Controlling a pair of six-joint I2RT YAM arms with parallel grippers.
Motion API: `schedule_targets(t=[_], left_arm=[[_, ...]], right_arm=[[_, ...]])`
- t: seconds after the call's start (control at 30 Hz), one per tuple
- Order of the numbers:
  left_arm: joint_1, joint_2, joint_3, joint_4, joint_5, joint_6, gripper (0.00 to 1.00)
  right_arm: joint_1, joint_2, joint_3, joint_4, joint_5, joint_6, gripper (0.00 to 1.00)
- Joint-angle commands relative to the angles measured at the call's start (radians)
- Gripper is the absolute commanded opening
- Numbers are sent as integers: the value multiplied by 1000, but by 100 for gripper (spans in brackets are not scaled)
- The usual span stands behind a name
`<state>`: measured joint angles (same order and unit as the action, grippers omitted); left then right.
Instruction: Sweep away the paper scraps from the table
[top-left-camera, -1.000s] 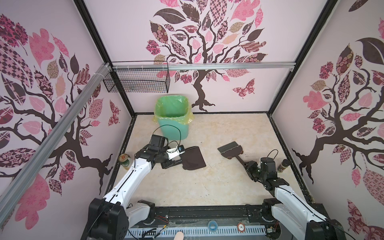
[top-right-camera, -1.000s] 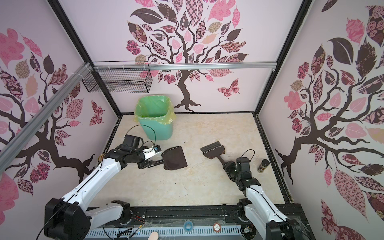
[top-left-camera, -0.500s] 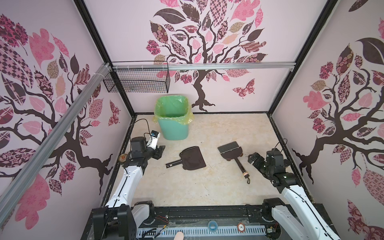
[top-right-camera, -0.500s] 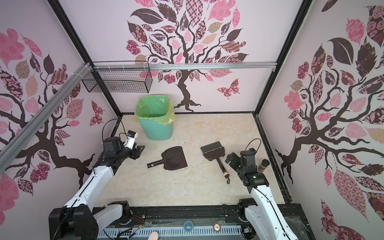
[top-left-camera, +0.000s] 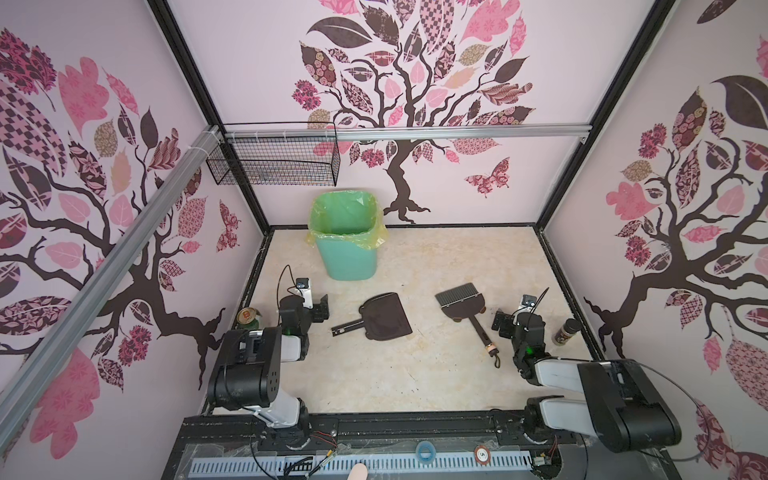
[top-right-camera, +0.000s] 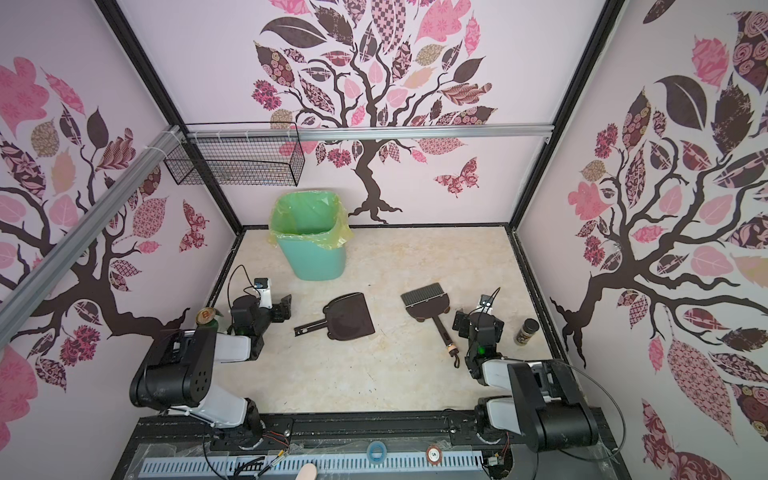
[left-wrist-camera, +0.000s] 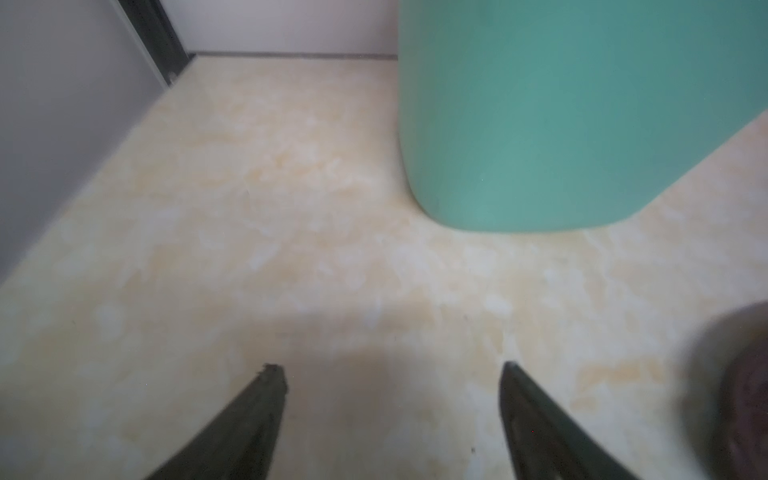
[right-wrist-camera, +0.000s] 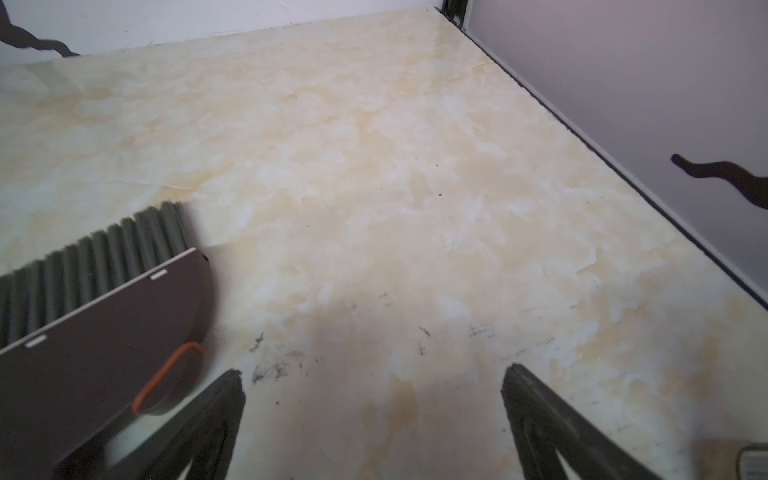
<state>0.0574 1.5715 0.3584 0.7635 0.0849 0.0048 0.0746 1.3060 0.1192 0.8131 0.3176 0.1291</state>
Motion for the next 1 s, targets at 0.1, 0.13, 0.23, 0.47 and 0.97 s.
schedule_targets(t=[0.1, 0.13, 0.23, 0.47, 0.97], left_arm=[[-15, -20, 25, 96, -98, -32, 97], [-16, -22, 27, 85, -99, -34, 97], [-16, -4, 30, 115, -98, -33, 97], [-15, -15, 33, 88, -97, -32, 97], [-27, -18, 31, 85, -121, -23, 97]], right_arm=[[-20, 155, -5, 544, -37, -29, 100], [-23, 228, -14, 634, -25, -22, 100], [-23, 255, 38, 590, -7, -27, 100], [3, 263, 148, 390, 14, -50, 100], [3, 264, 141, 406, 10, -55, 100]])
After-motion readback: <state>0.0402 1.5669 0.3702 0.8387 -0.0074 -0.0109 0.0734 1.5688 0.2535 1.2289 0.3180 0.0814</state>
